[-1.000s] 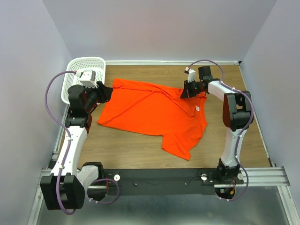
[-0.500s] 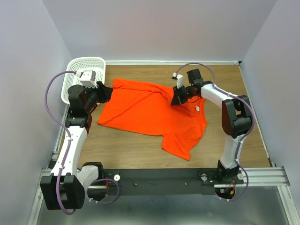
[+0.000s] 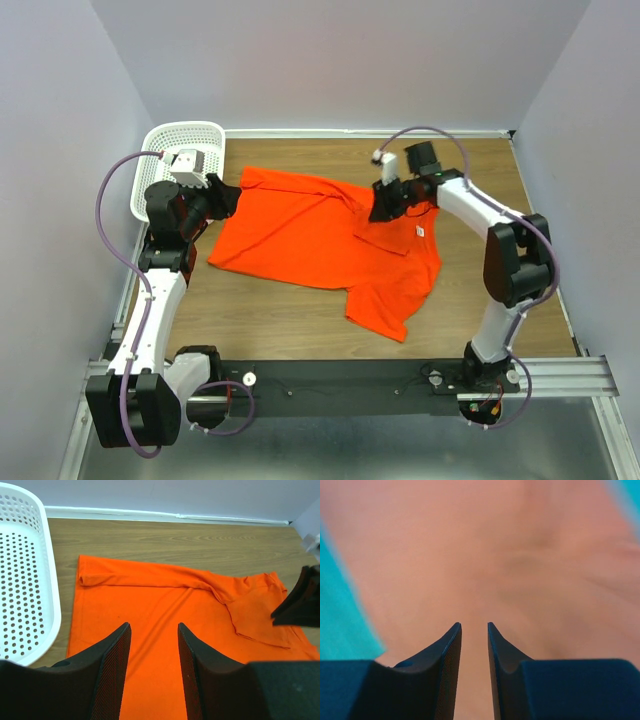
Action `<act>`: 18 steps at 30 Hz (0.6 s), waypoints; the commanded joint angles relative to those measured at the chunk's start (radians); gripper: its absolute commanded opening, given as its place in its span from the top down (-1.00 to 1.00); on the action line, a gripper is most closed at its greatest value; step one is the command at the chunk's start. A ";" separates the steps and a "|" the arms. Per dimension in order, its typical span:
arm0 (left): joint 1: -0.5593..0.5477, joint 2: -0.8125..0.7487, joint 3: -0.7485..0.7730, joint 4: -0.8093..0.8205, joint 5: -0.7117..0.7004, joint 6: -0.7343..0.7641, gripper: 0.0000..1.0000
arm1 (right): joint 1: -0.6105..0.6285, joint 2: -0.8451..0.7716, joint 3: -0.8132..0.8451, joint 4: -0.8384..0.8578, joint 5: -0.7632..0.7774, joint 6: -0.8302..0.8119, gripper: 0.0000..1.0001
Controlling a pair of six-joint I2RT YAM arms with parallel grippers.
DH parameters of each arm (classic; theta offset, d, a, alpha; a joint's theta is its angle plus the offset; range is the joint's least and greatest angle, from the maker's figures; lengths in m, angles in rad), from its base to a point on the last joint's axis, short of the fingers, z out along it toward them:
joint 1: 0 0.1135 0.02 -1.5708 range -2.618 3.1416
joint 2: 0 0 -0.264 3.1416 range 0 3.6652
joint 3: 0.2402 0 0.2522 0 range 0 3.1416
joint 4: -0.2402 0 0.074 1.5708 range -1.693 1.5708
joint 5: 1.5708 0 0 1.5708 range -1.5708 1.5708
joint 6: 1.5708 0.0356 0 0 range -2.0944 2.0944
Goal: Fold and stack the t-shirts
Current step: Fold the tshirt
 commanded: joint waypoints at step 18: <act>0.007 -0.004 -0.015 0.005 0.019 0.014 -0.01 | -0.378 0.194 0.057 0.294 0.289 0.369 0.31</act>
